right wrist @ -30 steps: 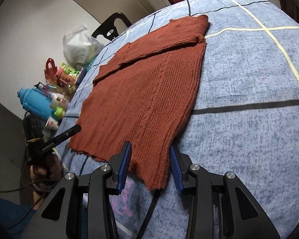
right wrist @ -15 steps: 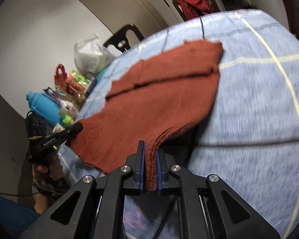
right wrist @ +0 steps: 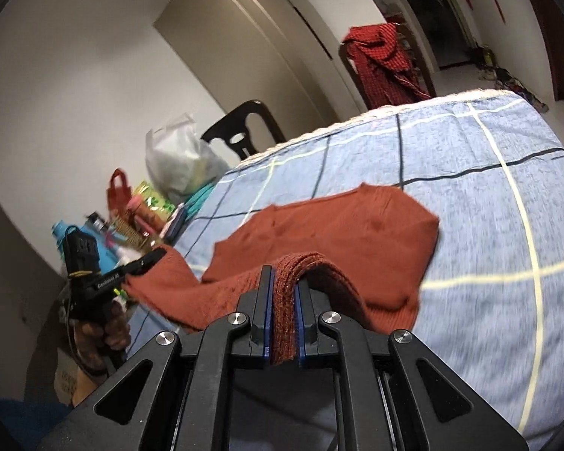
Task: Fold small clothes
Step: 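Grasp the sweater hem with the right tool while the left tool grasps it too, then lift the held hem with both tools and fold it over onto the collar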
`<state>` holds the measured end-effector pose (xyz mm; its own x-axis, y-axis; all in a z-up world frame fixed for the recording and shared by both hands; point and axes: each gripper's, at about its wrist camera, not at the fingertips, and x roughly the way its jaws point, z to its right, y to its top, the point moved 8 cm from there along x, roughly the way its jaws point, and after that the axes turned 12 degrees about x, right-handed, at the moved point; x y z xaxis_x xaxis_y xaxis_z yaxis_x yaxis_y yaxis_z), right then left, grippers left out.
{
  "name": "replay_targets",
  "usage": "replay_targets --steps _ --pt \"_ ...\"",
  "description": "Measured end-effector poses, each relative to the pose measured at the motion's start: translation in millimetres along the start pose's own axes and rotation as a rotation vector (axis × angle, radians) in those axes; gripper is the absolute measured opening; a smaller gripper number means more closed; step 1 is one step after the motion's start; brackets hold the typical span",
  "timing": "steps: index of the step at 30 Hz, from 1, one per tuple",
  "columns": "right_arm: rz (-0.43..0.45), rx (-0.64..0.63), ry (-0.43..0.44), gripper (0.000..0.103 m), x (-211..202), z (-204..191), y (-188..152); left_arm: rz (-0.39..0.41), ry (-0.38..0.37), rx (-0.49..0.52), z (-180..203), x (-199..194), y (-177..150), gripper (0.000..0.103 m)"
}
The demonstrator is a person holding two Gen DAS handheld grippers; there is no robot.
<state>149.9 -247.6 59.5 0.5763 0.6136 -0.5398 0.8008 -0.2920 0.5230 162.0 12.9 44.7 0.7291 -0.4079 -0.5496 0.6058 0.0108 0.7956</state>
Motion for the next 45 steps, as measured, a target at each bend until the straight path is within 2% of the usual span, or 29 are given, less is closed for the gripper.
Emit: replay_targets --steps 11,16,20,21,24,26,28,34,38,45 --pt "-0.093 0.117 -0.041 0.009 63.5 41.9 34.8 -0.174 0.02 -0.048 -36.8 76.7 -3.1 0.008" --pt "-0.118 0.209 -0.034 0.01 80.9 60.2 48.0 -0.235 0.007 -0.123 -50.5 102.0 -3.8 0.008" --pt "-0.109 0.298 -0.009 0.014 90.8 79.5 58.7 -0.236 -0.019 -0.202 -62.7 115.5 -0.7 0.011" --pt "-0.097 0.322 0.003 0.018 91.4 83.6 61.4 -0.228 -0.021 -0.214 -64.6 116.1 0.6 0.014" --pt "-0.031 0.377 0.021 0.039 84.4 94.0 70.1 -0.17 0.004 -0.236 -72.8 108.0 5.7 0.043" --pt "-0.001 0.409 0.057 0.039 77.2 96.1 74.4 -0.138 -0.006 -0.259 -77.0 99.7 8.1 0.044" --pt "0.018 0.415 0.07 0.039 69.8 95.2 75.8 -0.118 0.014 -0.251 -78.4 89.0 8.8 0.044" --pt "0.052 0.285 0.054 0.039 39.9 69.5 72.2 -0.101 0.061 -0.19 -77.7 61.1 9.3 0.044" --pt "0.068 0.258 0.027 0.039 25.5 54.8 70.7 -0.098 0.084 -0.182 -75.3 33.4 7.0 0.044" --pt "0.094 0.166 0.022 0.039 -7.0 23.4 46.0 -0.072 0.141 -0.117 -57.7 -17.0 2.2 0.044"
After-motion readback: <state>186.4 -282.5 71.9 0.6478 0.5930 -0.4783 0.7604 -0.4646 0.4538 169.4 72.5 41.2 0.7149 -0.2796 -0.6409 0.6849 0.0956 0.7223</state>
